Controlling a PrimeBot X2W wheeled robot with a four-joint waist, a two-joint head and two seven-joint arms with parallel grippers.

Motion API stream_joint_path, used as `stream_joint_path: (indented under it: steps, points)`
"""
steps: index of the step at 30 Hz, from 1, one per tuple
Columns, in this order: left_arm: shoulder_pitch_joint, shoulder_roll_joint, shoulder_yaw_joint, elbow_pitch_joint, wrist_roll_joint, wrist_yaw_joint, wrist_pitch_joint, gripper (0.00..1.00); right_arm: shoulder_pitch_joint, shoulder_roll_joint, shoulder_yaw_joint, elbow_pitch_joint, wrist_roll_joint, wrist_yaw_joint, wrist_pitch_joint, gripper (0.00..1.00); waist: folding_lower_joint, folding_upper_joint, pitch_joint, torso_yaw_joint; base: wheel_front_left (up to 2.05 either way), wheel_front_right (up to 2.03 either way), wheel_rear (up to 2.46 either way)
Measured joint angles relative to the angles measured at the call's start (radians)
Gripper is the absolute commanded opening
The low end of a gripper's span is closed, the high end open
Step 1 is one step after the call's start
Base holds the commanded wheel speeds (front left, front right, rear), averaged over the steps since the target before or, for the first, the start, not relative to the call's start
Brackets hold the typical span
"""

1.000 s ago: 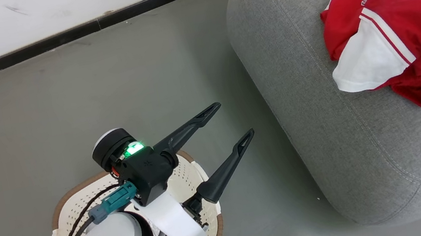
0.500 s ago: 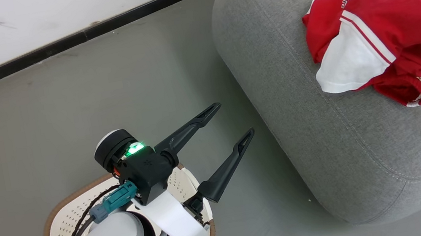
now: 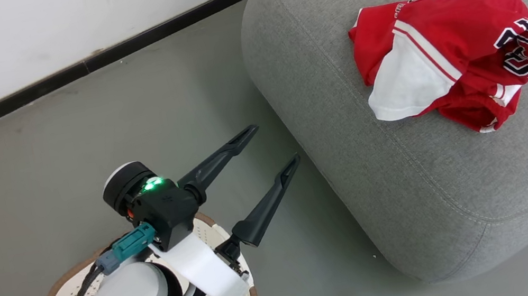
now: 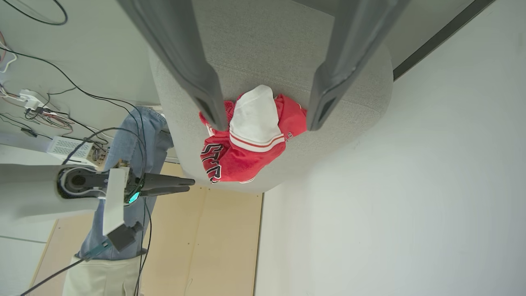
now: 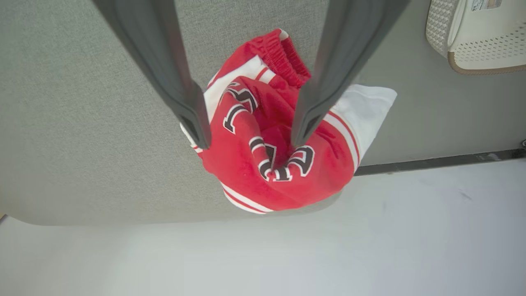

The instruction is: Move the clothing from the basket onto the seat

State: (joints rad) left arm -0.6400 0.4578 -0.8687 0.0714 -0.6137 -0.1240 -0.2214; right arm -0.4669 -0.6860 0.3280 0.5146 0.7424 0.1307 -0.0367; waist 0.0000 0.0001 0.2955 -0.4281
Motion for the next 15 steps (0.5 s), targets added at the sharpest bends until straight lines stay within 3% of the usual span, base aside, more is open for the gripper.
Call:
stream_joint_path:
  steps: [8,15]
  points:
    - [0.027,0.002,0.029,0.016,-0.009,0.013,-0.01,1.0,-0.005,0.009,0.034,-0.118,-0.016,0.0,-0.053,1.0,0.0,0.0,-0.026,-0.013,0.0,0.0,0.0]
    - [0.06,0.001,0.073,0.02,-0.009,0.058,-0.018,1.0,-0.02,0.038,0.064,-0.176,-0.07,0.0,-0.093,1.0,0.0,0.0,-0.047,0.005,0.0,0.0,0.0]
